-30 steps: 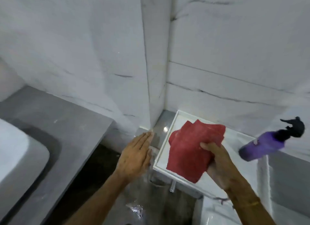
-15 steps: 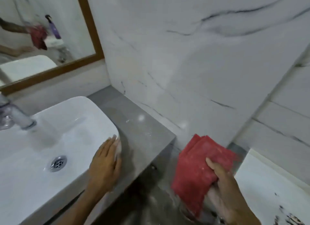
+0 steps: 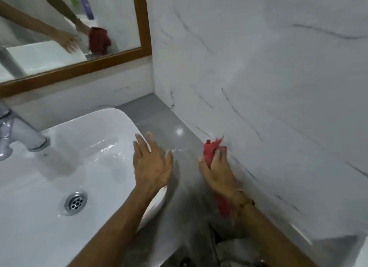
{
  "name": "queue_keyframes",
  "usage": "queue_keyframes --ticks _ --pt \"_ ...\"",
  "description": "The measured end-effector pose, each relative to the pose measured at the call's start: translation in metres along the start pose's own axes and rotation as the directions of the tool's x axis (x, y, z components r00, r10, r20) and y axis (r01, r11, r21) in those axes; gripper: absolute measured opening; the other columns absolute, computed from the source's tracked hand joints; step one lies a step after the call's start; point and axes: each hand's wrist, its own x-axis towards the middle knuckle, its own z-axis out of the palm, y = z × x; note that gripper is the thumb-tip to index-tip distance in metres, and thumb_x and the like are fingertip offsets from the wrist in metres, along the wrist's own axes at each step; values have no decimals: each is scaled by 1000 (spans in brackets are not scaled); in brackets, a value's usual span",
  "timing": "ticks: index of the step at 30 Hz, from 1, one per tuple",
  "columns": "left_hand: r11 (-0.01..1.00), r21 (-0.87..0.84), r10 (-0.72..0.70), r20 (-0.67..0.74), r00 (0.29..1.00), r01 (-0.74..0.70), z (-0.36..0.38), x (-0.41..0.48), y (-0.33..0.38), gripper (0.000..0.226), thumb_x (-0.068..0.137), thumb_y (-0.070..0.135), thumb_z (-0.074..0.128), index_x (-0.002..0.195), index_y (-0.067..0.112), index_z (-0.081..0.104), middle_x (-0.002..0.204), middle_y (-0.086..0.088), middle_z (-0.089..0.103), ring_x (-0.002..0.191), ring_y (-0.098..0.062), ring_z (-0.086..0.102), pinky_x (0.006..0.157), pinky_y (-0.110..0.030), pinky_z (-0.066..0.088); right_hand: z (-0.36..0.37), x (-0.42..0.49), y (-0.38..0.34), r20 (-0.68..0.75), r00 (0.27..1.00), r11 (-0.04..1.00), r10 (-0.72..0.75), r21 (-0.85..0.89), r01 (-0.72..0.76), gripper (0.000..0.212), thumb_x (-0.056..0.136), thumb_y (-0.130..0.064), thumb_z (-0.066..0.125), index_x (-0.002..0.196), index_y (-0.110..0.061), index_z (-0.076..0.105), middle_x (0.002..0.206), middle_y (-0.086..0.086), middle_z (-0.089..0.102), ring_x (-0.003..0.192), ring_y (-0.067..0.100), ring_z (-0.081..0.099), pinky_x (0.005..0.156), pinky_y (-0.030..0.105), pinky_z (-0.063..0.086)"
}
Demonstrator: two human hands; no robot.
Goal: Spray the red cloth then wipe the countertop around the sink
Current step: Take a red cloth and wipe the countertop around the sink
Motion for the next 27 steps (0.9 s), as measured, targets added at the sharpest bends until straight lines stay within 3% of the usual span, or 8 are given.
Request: queue_keyframes --ticks 2,5,8,10,13,22,25,27 --pt "997 -41 -71 23 997 72 11 7 1 75 93 50 29 148 16 -10 158 -16 -16 146 -34 -7 119 -48 11 42 32 27 159 987 932 4 -358 54 78 97 -52 29 148 -4 -5 159 19 -7 146 33 -8 121 48 2" --pt "993 -83 -89 -6 996 89 22 11 -3 72 94 48 26 147 18 -11 158 -15 -15 147 -30 -6 120 -47 16 84 50 52 136 989 798 -65 -588 133 85 88 -64 3 148 -4 -2 158 25 0 146 39 0 120 49 5" --pt "990 -91 -112 -5 994 111 24 12 -4 69 95 43 28 148 21 -11 159 -10 -17 148 -27 0 118 -47 24 98 71 45 12 993 818 -114 -567 100 84 90 -59 26 145 4 19 151 32 23 140 45 25 115 51 20" --pt "988 -76 -133 0 991 133 24 11 -2 68 95 39 29 147 23 -11 159 -8 -17 148 -27 5 116 -47 27 103 94 35 -46 993 823 -111 -565 66 82 89 -49 47 141 9 25 148 35 27 137 46 31 113 54 25" --pt "989 -56 -136 14 991 137 22 13 -1 65 94 40 24 147 26 -12 158 -6 -20 148 -26 5 116 -46 27 113 127 17 -45 993 841 -111 -536 70 82 85 -43 57 138 13 30 146 37 30 135 47 33 112 55 30" --pt "988 -58 -140 8 990 140 23 16 -4 63 90 43 12 146 31 -15 149 4 -32 147 -16 -11 122 -38 7 143 146 -6 243 904 706 -353 -565 427 68 96 -49 23 150 -16 2 158 24 5 145 40 4 119 53 10" --pt "986 -43 -160 21 987 161 21 16 -1 65 86 53 -3 144 31 -20 145 6 -36 147 -18 -10 122 -39 7 135 99 17 314 864 677 -393 -537 503 71 93 -54 28 150 -17 10 158 19 12 145 38 10 118 53 15" --pt "986 -51 -160 21 987 161 19 16 1 66 87 49 4 145 27 -19 151 1 -29 148 -21 -5 121 -42 12 122 69 42 335 863 673 -377 -541 504 67 93 -53 29 150 -19 16 157 18 18 144 38 16 118 53 18"
